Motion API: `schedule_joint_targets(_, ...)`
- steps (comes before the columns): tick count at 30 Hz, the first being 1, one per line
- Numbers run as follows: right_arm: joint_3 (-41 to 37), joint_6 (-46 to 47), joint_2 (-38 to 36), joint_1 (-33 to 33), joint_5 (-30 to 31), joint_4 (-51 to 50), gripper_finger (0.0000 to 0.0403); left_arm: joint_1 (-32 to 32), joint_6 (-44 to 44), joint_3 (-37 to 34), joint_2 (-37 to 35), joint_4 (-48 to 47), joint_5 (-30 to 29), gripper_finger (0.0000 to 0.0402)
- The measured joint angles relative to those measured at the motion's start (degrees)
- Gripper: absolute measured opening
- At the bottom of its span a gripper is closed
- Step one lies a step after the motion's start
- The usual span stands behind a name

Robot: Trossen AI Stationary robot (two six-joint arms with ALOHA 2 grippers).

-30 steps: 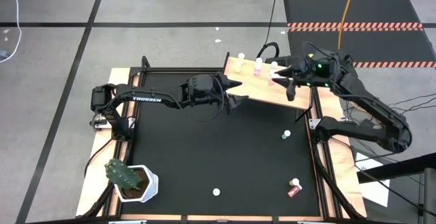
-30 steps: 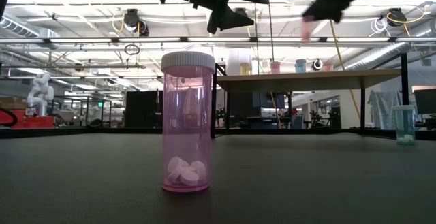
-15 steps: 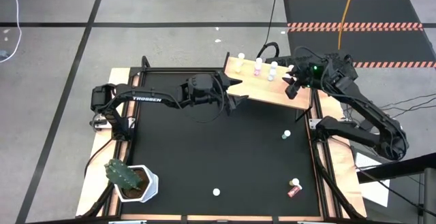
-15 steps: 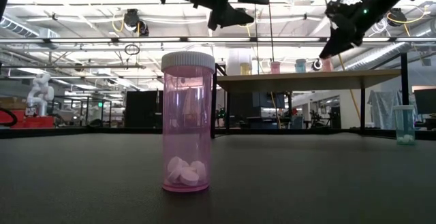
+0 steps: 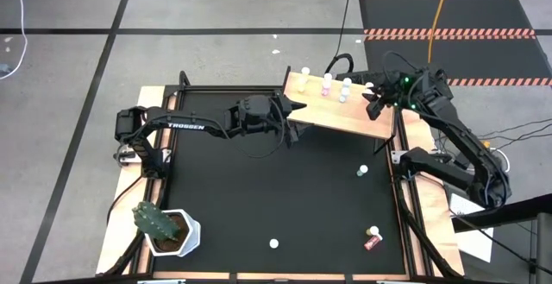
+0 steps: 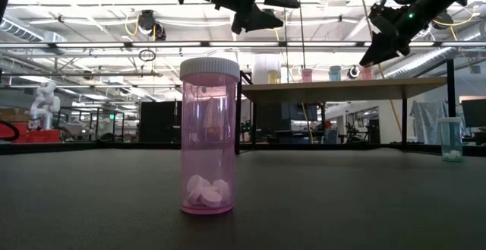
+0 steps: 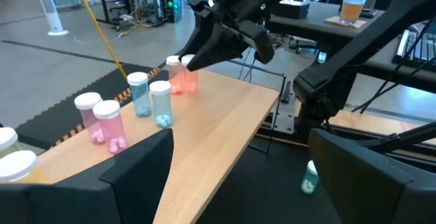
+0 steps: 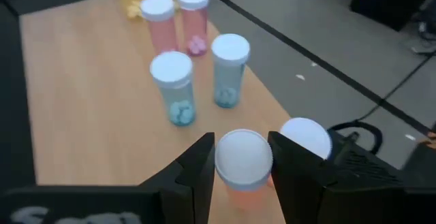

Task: Pick and place medicine bottles onto shelf by color
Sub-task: Put the top orange pill bottle on the shelf aligned with the other orange pill bottle, then put the yellow pill bottle on the shelf aligned with the other yellow pill bottles

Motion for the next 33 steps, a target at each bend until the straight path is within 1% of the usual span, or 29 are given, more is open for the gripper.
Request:
schedule_joint_targets(3,0.0,0.7,0.0,-1.0,-2.9,-0.2,0.0121,0.4,0.0,0.0,0.0,0.0,0.0,0.0342)
schedule_joint_targets(10,0.0,-0.2,0.1,-1.0,-4.3,-0.8,0.0126,1.2,0.2,0.0,0.0,0.1,0.0,0.0342)
schedule_joint_targets(17,0.0,0.0,0.1,-1.0,-4.3,-3.6,0.015,1.3,0.4,0.0,0.0,0.1,0.0,0.0342)
schedule_joint_targets(25,0.0,1.2,-0.2,-1.0,-4.2,-2.5,0.018,1.3,0.6,0.0,0.0,0.1,0.0,0.0342)
schedule_joint_targets(33,0.0,1.5,-4.1,-1.0,-1.1,-1.1,0.0203,1.2,0.5,0.0,-0.4,-0.7,0.0,0.0342)
